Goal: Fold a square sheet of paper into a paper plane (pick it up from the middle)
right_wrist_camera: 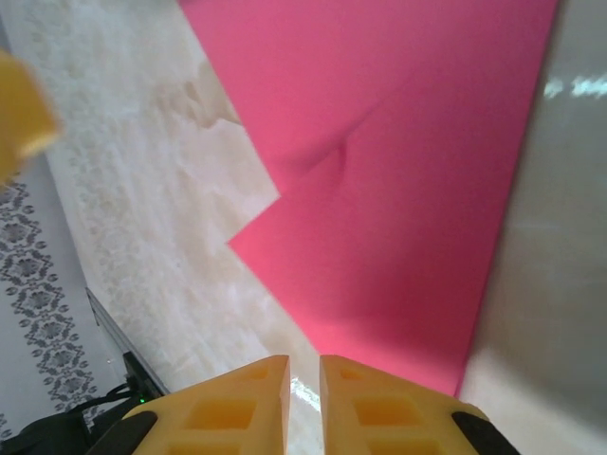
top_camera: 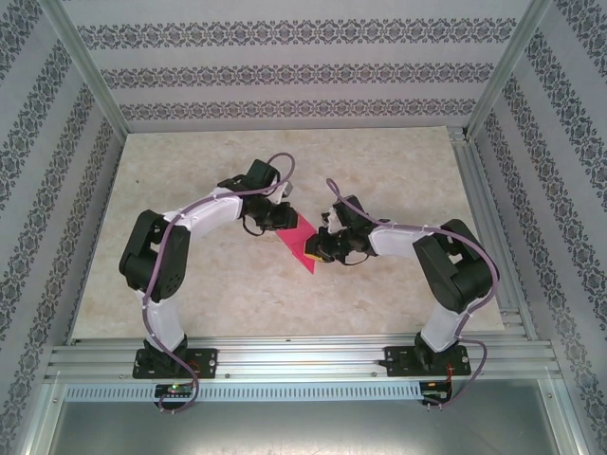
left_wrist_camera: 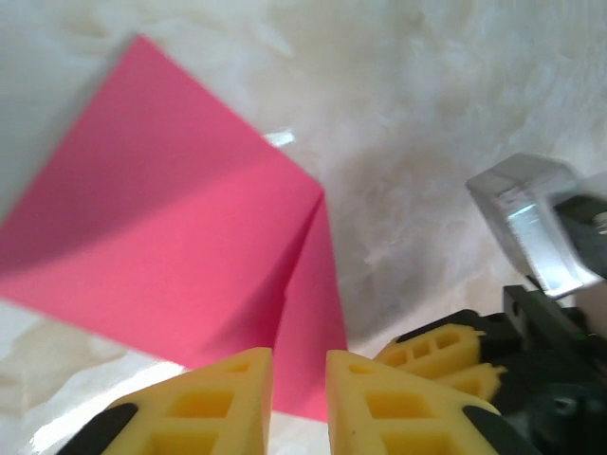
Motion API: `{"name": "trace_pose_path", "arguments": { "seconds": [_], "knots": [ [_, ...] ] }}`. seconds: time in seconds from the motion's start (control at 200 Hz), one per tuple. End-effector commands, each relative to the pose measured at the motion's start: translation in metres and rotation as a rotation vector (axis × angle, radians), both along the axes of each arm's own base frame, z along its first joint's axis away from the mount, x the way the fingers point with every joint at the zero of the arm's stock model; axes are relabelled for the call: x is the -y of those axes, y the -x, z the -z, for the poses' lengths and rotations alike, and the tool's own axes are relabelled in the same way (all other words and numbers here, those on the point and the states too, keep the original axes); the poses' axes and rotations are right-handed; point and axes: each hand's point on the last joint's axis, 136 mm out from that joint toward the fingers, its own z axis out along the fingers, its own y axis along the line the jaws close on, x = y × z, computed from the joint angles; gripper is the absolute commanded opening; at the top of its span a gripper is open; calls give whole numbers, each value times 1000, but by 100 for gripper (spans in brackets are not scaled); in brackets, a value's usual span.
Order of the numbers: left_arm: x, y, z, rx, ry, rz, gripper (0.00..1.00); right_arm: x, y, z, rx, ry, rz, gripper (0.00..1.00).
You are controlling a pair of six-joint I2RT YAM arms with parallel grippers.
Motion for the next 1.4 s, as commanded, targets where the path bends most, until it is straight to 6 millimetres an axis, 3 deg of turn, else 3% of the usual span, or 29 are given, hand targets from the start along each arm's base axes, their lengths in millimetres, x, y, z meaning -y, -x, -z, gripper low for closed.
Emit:
{"name": "trace_pose_path", "arguments": {
  "seconds": [0.0,0.155,0.255,0.51,0.614,0.944,1.184,1.254,1.394],
  "knots": [
    [-24,-18,-13,49,11,-129,21,-7,0,15,-15,17,-13,16],
    [-39,-21,-18,60,43,-191,19,-2,8,38,-48,55,-14,16],
    [-41,-22,-20,62,45,-195,19,-4,10,38,-60,51,-31,17],
    [-28,-20,-24,44,125,-160,19,-14,-8,-17,51,-36,-22,18],
    [-27,-20,-22,38,131,-159,19,-12,-9,-25,68,-37,-19,18],
    [-24,-19,-18,23,144,-155,18,-14,14,14,-23,8,-45,17],
    [-22,-20,-18,13,157,-158,18,-4,23,47,-71,81,-50,17],
    [-22,-21,-17,12,155,-161,18,-8,19,38,-52,56,-51,18],
    [-22,-20,-14,3,157,-162,19,-18,-1,-22,74,-59,-35,25]
  ]
}}
